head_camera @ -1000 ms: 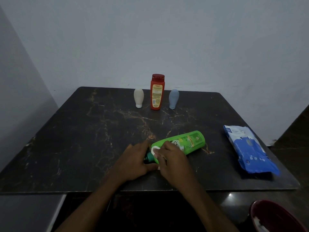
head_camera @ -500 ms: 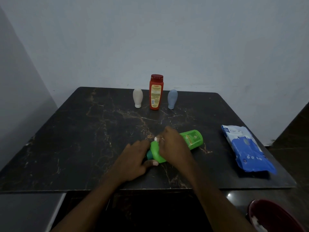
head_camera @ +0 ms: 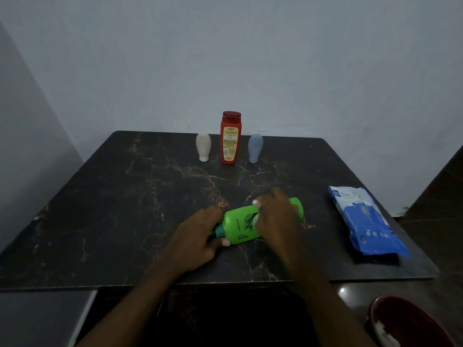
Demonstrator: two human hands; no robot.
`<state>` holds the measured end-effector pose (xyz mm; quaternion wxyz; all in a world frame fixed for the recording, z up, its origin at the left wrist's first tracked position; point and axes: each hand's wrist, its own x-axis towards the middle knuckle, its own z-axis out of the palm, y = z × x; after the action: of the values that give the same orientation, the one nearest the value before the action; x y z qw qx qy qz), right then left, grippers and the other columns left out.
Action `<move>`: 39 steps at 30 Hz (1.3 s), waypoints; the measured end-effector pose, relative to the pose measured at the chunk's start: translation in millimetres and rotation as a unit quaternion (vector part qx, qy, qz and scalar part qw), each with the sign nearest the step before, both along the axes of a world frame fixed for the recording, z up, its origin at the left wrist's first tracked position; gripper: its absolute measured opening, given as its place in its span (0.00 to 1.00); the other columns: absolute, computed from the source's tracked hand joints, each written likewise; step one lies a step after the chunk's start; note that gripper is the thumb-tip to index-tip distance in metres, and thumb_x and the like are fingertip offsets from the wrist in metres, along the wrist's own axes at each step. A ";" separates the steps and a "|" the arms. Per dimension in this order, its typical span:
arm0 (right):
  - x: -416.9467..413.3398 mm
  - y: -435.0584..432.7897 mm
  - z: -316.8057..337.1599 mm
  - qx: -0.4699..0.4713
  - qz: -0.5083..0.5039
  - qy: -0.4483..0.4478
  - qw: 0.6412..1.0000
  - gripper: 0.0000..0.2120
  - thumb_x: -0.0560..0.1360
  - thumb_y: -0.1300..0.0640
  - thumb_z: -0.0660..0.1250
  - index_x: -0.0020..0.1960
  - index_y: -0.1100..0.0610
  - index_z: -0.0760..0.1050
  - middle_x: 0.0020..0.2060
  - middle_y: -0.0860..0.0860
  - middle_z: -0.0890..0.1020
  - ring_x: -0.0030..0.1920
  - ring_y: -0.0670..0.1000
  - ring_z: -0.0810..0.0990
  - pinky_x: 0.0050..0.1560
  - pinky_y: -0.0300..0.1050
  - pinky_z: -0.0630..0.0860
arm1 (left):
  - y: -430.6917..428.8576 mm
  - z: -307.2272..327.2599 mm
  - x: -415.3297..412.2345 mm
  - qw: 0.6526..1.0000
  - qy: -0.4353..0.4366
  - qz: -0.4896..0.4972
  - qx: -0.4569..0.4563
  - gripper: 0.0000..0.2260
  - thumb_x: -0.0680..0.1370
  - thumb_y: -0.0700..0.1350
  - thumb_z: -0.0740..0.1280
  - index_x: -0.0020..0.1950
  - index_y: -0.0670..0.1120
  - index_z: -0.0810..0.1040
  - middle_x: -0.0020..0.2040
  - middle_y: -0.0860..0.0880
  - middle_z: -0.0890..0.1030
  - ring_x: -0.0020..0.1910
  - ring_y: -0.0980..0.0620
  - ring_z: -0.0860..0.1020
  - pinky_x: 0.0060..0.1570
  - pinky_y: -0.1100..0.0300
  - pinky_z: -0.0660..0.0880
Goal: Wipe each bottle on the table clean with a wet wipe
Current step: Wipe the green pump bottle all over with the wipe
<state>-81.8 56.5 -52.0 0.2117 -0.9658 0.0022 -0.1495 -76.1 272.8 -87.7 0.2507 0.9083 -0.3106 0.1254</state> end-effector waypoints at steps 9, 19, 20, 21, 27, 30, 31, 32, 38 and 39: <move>-8.3 -11.7 -6.9 -0.032 0.006 -0.027 0.999 0.21 0.72 0.60 0.69 0.62 0.45 0.77 0.55 0.49 0.74 0.55 0.50 0.74 0.57 0.55 0.73 | 0.6 3.5 -2.9 0.998 -0.066 -0.005 0.009 0.17 0.74 0.57 0.73 0.53 0.56 0.68 0.47 0.65 0.64 0.44 0.56 0.68 0.35 0.55 0.71; -10.5 -72.4 -26.8 0.059 -0.099 -0.068 0.991 0.12 0.79 0.55 0.60 0.58 0.52 0.79 0.48 0.48 0.75 0.43 0.48 0.76 0.49 0.55 0.78 | 1.4 0.8 -3.7 0.995 -0.104 -0.002 0.012 0.13 0.74 0.51 0.72 0.55 0.48 0.76 0.50 0.55 0.74 0.44 0.53 0.74 0.36 0.54 0.75; -12.5 -64.5 -24.2 0.059 -0.100 -0.066 0.991 0.12 0.80 0.55 0.60 0.58 0.53 0.80 0.49 0.49 0.75 0.44 0.49 0.77 0.49 0.55 0.78 | 1.7 0.3 -4.5 0.994 -0.104 -0.004 0.012 0.13 0.75 0.50 0.72 0.56 0.48 0.77 0.51 0.54 0.75 0.44 0.52 0.75 0.37 0.54 0.75; -15.2 -53.7 -20.8 0.060 -0.094 -0.072 0.991 0.10 0.79 0.57 0.62 0.57 0.53 0.80 0.49 0.50 0.76 0.44 0.50 0.78 0.48 0.55 0.79 | 1.8 -0.2 -5.0 0.994 -0.104 -0.008 0.011 0.13 0.75 0.48 0.72 0.57 0.47 0.77 0.51 0.53 0.76 0.44 0.51 0.76 0.38 0.55 0.76; -47.9 36.1 -3.8 0.063 0.052 -0.109 0.991 0.14 0.75 0.61 0.62 0.57 0.55 0.81 0.46 0.50 0.77 0.43 0.52 0.78 0.47 0.52 0.76 | 3.0 2.7 -8.0 0.995 -0.096 -0.012 0.026 0.19 0.68 0.38 0.72 0.59 0.45 0.79 0.53 0.50 0.79 0.45 0.49 0.79 0.42 0.65 0.71; -58.9 47.5 -1.3 0.040 0.119 -0.114 0.986 0.14 0.75 0.58 0.61 0.57 0.52 0.80 0.45 0.46 0.75 0.45 0.49 0.76 0.47 0.51 0.73 | 3.8 4.5 -9.2 0.995 -0.093 -0.020 0.037 0.21 0.68 0.40 0.68 0.61 0.46 0.79 0.55 0.50 0.80 0.47 0.50 0.80 0.44 0.66 0.71; -59.7 44.5 -0.5 0.041 0.129 -0.120 0.984 0.14 0.75 0.58 0.61 0.57 0.51 0.80 0.44 0.46 0.74 0.45 0.49 0.75 0.47 0.51 0.73 | 3.6 5.0 -9.3 0.994 -0.099 -0.021 0.040 0.21 0.68 0.41 0.66 0.61 0.47 0.78 0.55 0.51 0.79 0.47 0.50 0.80 0.43 0.66 0.71; -58.7 39.8 0.7 0.052 0.132 -0.125 0.982 0.14 0.74 0.59 0.62 0.57 0.51 0.81 0.44 0.47 0.75 0.44 0.49 0.76 0.46 0.51 0.73 | 3.4 5.5 -9.5 0.993 -0.106 -0.020 0.042 0.20 0.68 0.43 0.65 0.61 0.48 0.77 0.56 0.51 0.79 0.47 0.50 0.79 0.42 0.64 0.73; -24.4 -46.6 -14.7 0.080 -0.016 -0.084 0.993 0.09 0.77 0.62 0.67 0.55 0.55 0.82 0.46 0.51 0.79 0.41 0.49 0.78 0.43 0.52 0.80 | 3.1 4.5 -8.1 0.991 -0.126 -0.011 0.052 0.17 0.70 0.43 0.62 0.59 0.47 0.76 0.55 0.49 0.78 0.46 0.47 0.79 0.36 0.57 0.77; -20.4 -62.0 -17.1 0.095 -0.047 -0.074 0.992 0.08 0.78 0.60 0.67 0.55 0.55 0.81 0.47 0.52 0.79 0.42 0.49 0.78 0.45 0.52 0.79 | 2.8 4.6 -8.5 0.991 -0.119 -0.011 0.058 0.17 0.71 0.43 0.62 0.59 0.47 0.76 0.54 0.49 0.78 0.45 0.48 0.79 0.35 0.57 0.76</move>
<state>-102.2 -5.5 -69.0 0.2947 -0.9264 0.0460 -0.2296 -84.6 275.6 -83.1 0.1606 0.8961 -0.3554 0.2120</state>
